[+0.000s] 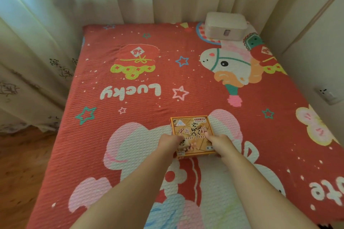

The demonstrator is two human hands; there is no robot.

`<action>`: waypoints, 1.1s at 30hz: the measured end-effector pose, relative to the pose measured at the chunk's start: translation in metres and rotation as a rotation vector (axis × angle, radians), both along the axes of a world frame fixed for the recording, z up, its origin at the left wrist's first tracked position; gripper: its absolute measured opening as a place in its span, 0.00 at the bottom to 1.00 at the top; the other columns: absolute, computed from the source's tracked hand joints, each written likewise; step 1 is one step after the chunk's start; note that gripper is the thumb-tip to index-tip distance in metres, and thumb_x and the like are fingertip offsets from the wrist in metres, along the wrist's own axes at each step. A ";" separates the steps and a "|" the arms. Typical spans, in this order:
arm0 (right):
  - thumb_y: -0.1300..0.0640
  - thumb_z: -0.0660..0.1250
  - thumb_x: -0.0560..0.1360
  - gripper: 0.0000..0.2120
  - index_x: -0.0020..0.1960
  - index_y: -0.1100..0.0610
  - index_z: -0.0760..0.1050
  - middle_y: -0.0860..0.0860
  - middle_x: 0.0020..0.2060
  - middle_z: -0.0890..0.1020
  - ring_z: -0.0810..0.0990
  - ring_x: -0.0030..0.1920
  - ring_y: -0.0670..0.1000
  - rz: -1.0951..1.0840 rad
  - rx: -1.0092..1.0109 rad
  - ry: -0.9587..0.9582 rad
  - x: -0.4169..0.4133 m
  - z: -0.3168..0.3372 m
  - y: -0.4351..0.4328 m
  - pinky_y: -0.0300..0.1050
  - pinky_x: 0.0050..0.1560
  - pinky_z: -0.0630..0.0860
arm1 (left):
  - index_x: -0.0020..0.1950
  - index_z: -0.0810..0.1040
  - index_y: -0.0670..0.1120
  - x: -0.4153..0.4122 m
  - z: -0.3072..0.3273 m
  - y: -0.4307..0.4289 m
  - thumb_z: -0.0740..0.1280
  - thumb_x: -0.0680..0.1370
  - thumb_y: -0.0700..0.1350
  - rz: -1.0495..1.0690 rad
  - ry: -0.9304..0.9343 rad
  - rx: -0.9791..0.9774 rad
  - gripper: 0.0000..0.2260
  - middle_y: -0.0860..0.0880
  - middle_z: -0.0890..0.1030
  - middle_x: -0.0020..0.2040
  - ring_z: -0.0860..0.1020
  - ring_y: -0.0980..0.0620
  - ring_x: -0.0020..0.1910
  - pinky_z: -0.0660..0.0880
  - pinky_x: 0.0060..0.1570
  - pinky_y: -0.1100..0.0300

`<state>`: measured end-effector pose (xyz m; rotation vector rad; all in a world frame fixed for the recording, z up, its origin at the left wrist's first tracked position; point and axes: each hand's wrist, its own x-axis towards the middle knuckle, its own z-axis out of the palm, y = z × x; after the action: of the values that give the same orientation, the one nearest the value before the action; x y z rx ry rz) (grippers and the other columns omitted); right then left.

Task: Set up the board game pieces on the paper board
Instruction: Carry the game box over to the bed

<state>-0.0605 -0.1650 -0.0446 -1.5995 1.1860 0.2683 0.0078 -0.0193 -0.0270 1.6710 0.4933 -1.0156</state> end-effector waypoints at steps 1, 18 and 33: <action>0.48 0.64 0.76 0.18 0.57 0.61 0.76 0.56 0.49 0.82 0.80 0.50 0.56 0.001 0.032 -0.028 -0.002 0.001 0.002 0.47 0.51 0.75 | 0.56 0.72 0.40 0.000 0.001 0.002 0.68 0.73 0.43 0.003 -0.007 -0.012 0.14 0.39 0.79 0.54 0.80 0.41 0.52 0.76 0.48 0.50; 0.50 0.61 0.78 0.09 0.46 0.54 0.74 0.53 0.39 0.80 0.79 0.38 0.53 0.090 0.064 -0.512 -0.043 0.091 0.050 0.47 0.37 0.76 | 0.52 0.74 0.45 -0.050 0.074 0.050 0.62 0.79 0.41 0.182 -0.250 -0.312 0.04 0.39 0.80 0.52 0.78 0.44 0.44 0.71 0.40 0.50; 0.50 0.62 0.77 0.18 0.66 0.45 0.67 0.48 0.55 0.79 0.82 0.50 0.50 0.295 0.075 -0.765 -0.065 0.138 0.135 0.50 0.44 0.81 | 0.49 0.67 0.48 -0.116 0.133 0.136 0.58 0.80 0.44 0.293 -0.707 -0.159 0.01 0.44 0.75 0.41 0.75 0.46 0.35 0.72 0.29 0.54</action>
<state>-0.1256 -0.0301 0.0938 -1.5896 0.3513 -0.1158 -0.1079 0.1172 0.1058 1.6262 0.1675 -0.2068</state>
